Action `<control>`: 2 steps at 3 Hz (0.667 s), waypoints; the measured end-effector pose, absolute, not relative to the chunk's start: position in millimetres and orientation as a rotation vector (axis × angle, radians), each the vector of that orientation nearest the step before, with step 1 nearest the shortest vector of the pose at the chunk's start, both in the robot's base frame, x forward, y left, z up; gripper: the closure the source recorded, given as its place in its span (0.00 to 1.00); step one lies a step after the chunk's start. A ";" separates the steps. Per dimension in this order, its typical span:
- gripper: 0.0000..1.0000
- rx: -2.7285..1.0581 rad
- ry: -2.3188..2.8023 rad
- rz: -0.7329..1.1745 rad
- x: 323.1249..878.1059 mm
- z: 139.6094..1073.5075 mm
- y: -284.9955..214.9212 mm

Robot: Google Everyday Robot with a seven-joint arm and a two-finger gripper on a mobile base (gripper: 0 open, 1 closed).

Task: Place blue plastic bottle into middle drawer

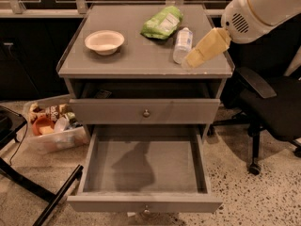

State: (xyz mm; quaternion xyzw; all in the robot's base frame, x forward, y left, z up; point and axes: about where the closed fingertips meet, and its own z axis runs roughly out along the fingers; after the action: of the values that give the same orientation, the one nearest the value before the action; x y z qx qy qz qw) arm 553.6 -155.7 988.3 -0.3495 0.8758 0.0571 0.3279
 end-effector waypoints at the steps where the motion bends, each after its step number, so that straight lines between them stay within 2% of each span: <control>1: 0.00 -0.877 2.302 0.165 554.9 989.1 -157.7; 2: 0.00 -0.736 2.358 0.221 577.8 978.7 -167.5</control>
Offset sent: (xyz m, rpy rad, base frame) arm 0.0572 -0.0287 -0.0265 0.2103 0.1296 -0.2948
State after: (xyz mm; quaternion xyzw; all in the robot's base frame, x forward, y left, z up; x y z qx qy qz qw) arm 577.8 -167.5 978.7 -0.2805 0.8994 0.0843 0.3246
